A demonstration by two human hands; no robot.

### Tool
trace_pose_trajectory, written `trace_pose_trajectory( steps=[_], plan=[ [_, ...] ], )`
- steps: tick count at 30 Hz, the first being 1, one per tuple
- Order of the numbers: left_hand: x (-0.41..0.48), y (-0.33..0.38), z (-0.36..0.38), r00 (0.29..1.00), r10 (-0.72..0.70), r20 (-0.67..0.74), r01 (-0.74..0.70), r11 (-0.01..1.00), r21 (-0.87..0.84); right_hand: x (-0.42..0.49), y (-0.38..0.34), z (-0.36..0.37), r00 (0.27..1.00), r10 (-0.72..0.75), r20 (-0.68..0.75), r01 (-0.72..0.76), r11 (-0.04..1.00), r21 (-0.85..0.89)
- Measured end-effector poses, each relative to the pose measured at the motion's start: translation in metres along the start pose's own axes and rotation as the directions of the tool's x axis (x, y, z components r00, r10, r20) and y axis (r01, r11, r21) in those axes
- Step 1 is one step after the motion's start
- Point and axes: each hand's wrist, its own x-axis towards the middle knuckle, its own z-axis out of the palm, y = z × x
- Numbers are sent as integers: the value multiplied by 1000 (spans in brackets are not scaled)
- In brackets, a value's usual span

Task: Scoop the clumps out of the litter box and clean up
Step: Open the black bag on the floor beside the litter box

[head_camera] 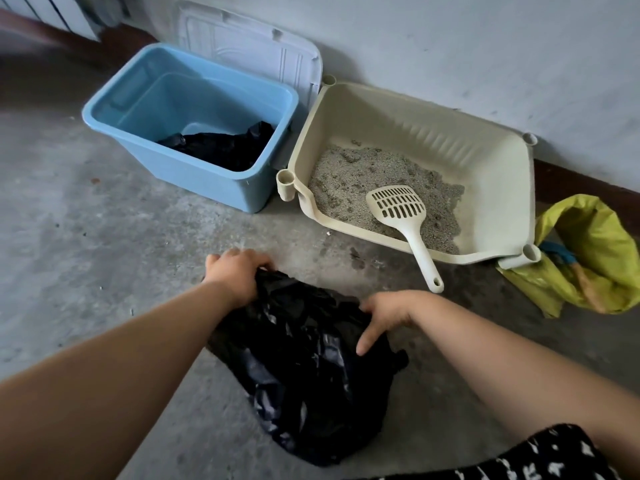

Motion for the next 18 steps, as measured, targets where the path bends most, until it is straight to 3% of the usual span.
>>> trace_pose_trajectory(
  steps=[2,4,6,8,9,11,12,13,15,16,18],
  plan=[
    [-3,-9,4,983,-170,76,165,984,63,-2,7,-3,993,-21,-112,50,966,253],
    [-5,-11,9,928,-265,263,272,962,9,-4,2,0,975,-30,-220,132,874,468],
    [-5,-8,10,878,-243,414,372,888,-269,2,-1,4,852,3,-524,185,934,306],
    [-8,-2,7,868,-205,452,456,688,-564,7,0,3,653,26,-757,166,970,177],
    [-8,0,8,873,-222,434,477,576,-664,4,-1,0,673,58,-737,174,957,234],
    [-7,4,5,878,-285,385,473,395,-787,-4,-6,-1,896,118,-428,51,930,363],
    [-6,7,4,876,-302,377,467,331,-820,-6,-10,2,952,153,-264,-76,957,281],
    [-6,9,3,868,-329,371,469,299,-831,-6,-11,7,960,208,-187,-186,974,128],
    [-1,4,4,859,-383,340,464,300,-833,-1,-6,17,889,274,-367,-346,927,-147],
    [1,-1,5,850,-422,315,460,304,-834,0,-4,19,822,268,-502,-380,915,-133],
    [2,-9,1,816,-503,284,478,311,-822,2,1,14,662,327,-675,-289,942,173]
  ],
)
